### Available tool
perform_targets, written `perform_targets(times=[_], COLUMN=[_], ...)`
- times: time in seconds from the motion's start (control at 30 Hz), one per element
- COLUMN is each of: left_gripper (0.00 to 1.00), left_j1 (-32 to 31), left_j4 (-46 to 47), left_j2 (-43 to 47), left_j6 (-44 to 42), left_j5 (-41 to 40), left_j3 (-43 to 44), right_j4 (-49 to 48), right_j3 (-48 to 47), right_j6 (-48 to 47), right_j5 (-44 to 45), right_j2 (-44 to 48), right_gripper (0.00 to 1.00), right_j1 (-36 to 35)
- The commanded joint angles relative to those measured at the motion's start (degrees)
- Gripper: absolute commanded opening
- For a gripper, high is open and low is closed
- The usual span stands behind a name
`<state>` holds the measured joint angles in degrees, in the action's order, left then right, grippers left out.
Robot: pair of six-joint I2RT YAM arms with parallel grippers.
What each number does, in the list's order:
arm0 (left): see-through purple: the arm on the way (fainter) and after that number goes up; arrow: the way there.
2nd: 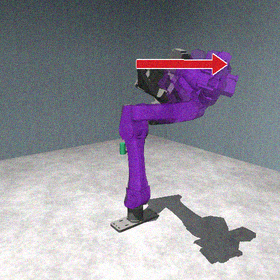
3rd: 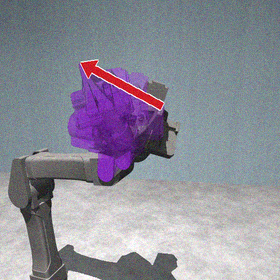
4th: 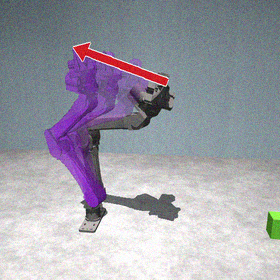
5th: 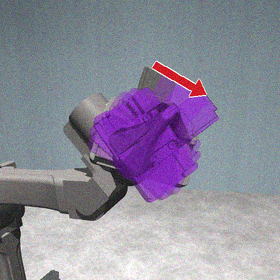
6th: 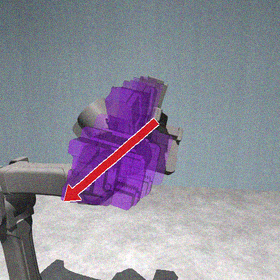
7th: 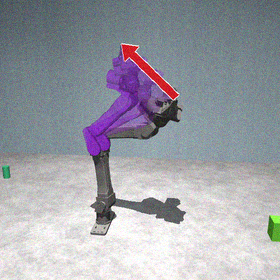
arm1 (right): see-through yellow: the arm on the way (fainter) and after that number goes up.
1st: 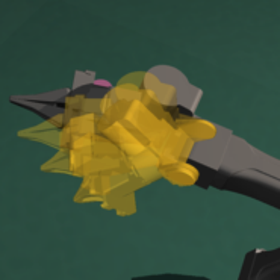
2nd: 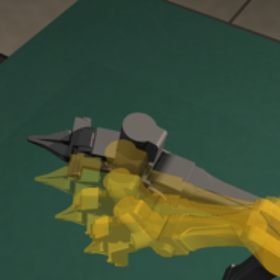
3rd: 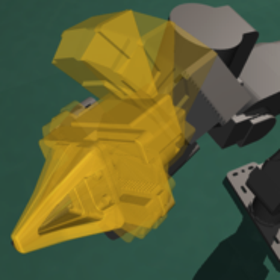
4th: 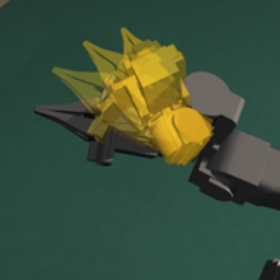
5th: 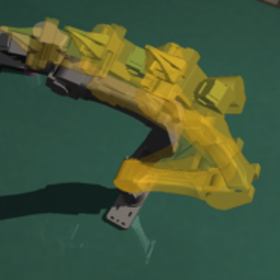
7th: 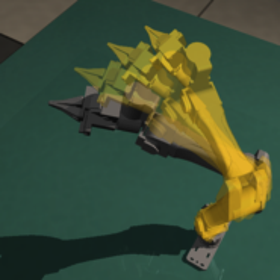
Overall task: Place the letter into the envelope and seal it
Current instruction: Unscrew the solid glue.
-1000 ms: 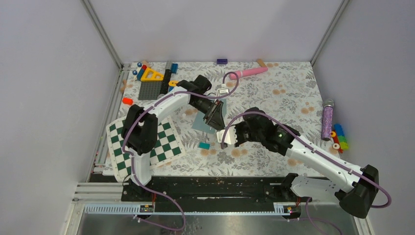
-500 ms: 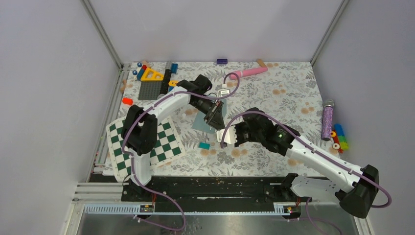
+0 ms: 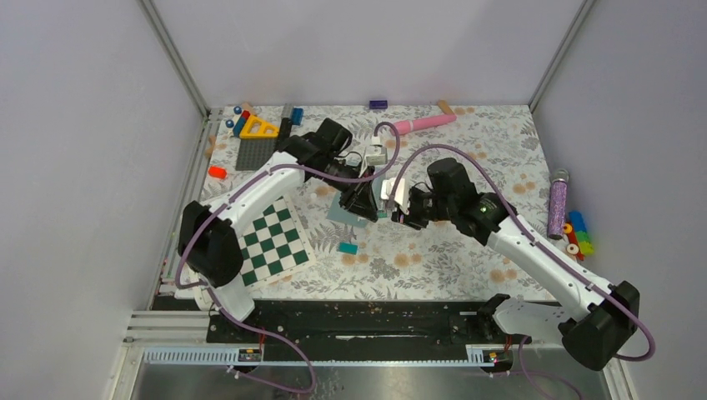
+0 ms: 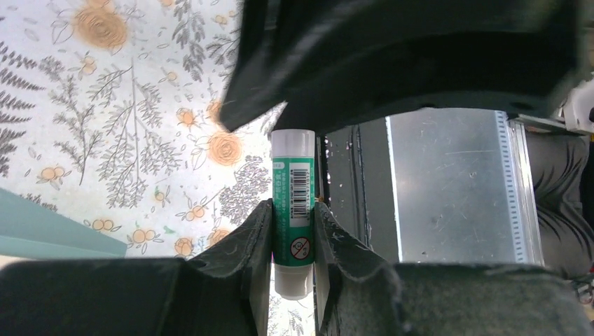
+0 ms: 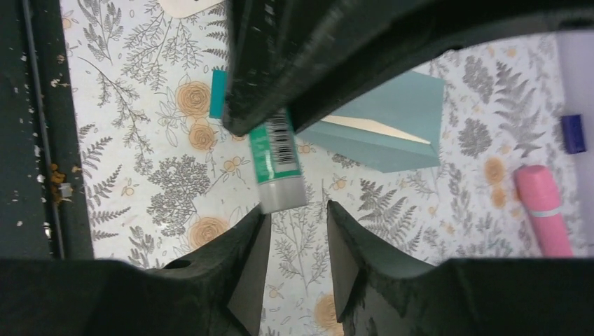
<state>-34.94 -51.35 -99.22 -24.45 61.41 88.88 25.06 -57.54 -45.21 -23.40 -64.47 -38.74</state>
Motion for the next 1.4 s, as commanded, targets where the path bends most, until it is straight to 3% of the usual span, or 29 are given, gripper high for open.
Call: perform_targets(times=[0.0, 0.2, 0.33, 0.4, 0.53, 0.63, 0.7, 0.83, 0.87, 0.9, 1.1, 1.37], left_gripper=[0.0, 0.0, 0.0, 0.0, 0.0, 0.0, 0.0, 0.0, 0.0, 0.0, 0.0, 0.0], left_j1=[-2.48, -3.06, -0.36, 0.79, 1.45, 1.46, 1.45, 1.47, 1.5, 1.46, 1.47, 1.47], left_j4=[-0.24, 0.67, 0.82, 2.04, 10.8, 25.03, 38.4, 77.63, 85.71, 87.96, 85.81, 82.77], left_j2=[4.75, 6.73, 4.56, 2.51, 0.09, -0.71, -1.75, -4.67, -5.48, -6.33, -7.52, -7.04], left_j6=[-2.69, -3.15, -1.06, 1.39, 10.83, 23.05, 35.53, 69.35, 73.93, 76.05, 74.95, 72.33], left_j5=[-0.47, -0.95, 6.54, 10.09, 15.36, 18.63, 21.08, 23.83, 23.99, 24.1, 23.79, 23.64], left_j3=[-0.72, -2.18, -1.96, -2.05, -5.18, -10.2, -14.26, -23.28, -23.8, -23.9, -23.14, -23.03], right_j4=[4.0, 6.56, 5.08, -0.92, -5.82, -7.71, -8.44, -8.4, -8.52, -9.35, -13.96, -25.36], right_j3=[-3.54, -6.51, -0.93, 5.22, 7.99, 8.84, 8.51, 10.21, 11.36, 12.48, 19.8, 23.52], right_j6=[8.93, 14.27, 2.02, -4.34, -13.03, -20.42, -22.45, -27.89, -29.8, -31.34, -38.15, -39.3], right_j5=[-6.94, -17.13, -17.71, -15.61, -9.36, -6.66, -4.12, 0.46, 2.24, 4.17, 12.36, 18.81], right_j2=[-2.95, -5.36, 0.97, 6.58, 7.74, 7.7, 7.6, 7.18, 7.05, 7.07, 7.79, 7.25], right_gripper=[0.44, 0.51, 0.63, 0.76, 0.8, 0.81, 0.81, 0.78, 0.78, 0.77, 0.74, 0.58], right_j1=[2.16, 7.7, 9.91, 9.92, 9.84, 9.56, 8.68, 5.49, 4.06, 2.56, -4.63, -6.34])
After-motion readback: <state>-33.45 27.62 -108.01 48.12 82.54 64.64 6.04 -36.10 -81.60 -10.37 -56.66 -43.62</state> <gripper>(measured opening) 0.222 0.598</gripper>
